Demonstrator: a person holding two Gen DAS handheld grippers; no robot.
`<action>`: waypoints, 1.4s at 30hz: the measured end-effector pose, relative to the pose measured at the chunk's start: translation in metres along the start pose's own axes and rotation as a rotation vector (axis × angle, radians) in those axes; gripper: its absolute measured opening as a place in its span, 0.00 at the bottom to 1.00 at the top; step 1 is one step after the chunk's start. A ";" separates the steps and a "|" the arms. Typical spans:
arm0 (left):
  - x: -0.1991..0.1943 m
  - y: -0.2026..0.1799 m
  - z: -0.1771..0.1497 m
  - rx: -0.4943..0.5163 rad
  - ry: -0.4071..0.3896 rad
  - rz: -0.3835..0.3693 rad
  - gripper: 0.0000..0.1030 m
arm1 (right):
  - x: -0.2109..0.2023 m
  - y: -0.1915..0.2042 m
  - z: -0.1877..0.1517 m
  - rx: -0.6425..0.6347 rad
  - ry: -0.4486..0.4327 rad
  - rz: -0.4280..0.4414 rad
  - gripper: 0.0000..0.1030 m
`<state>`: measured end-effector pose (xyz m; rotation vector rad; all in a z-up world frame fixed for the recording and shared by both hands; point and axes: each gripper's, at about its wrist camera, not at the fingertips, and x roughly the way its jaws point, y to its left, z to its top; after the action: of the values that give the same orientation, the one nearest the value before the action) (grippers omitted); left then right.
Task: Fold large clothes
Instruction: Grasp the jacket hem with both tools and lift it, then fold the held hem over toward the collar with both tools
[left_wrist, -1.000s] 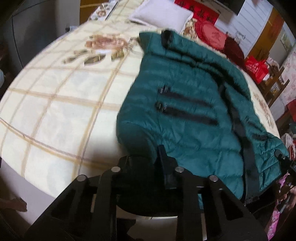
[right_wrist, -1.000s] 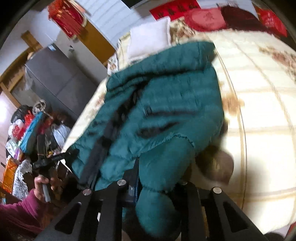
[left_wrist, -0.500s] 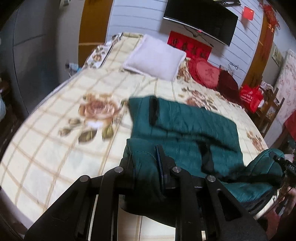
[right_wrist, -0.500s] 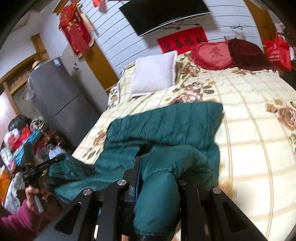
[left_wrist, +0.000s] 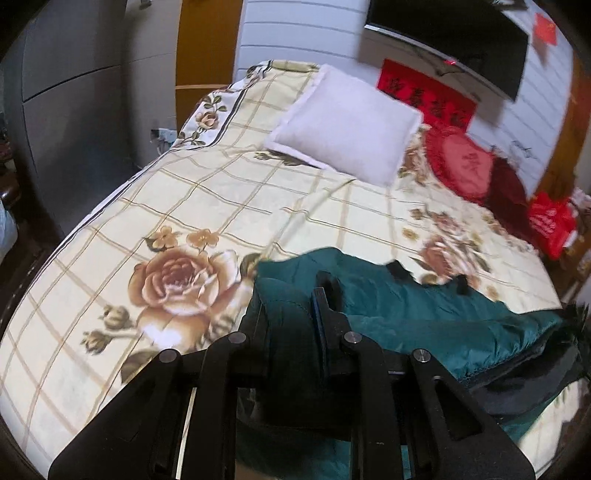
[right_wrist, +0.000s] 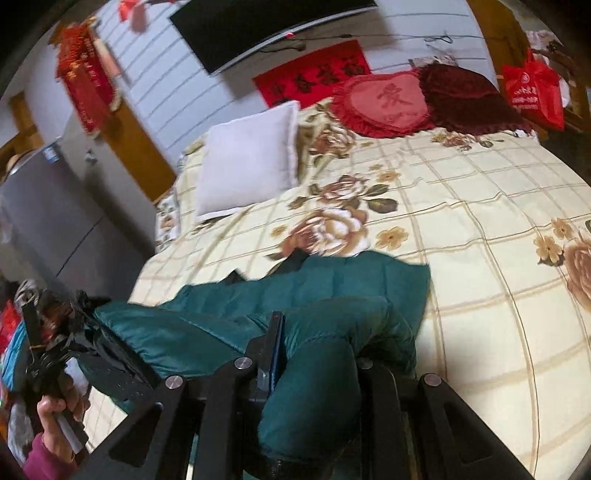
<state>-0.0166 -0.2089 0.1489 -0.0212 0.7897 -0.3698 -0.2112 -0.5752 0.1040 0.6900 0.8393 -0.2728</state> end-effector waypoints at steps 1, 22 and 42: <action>0.013 -0.002 0.003 -0.006 0.007 0.007 0.17 | 0.011 -0.006 0.005 0.023 0.007 -0.001 0.18; 0.096 -0.002 0.005 -0.127 0.135 -0.069 0.27 | -0.025 0.008 0.017 0.013 -0.152 0.074 0.77; 0.036 0.006 0.011 -0.089 0.068 -0.252 0.77 | 0.185 0.140 -0.027 -0.351 0.148 -0.110 0.77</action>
<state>0.0159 -0.2165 0.1308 -0.1937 0.8725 -0.5766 -0.0400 -0.4450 0.0145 0.3381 1.0382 -0.1679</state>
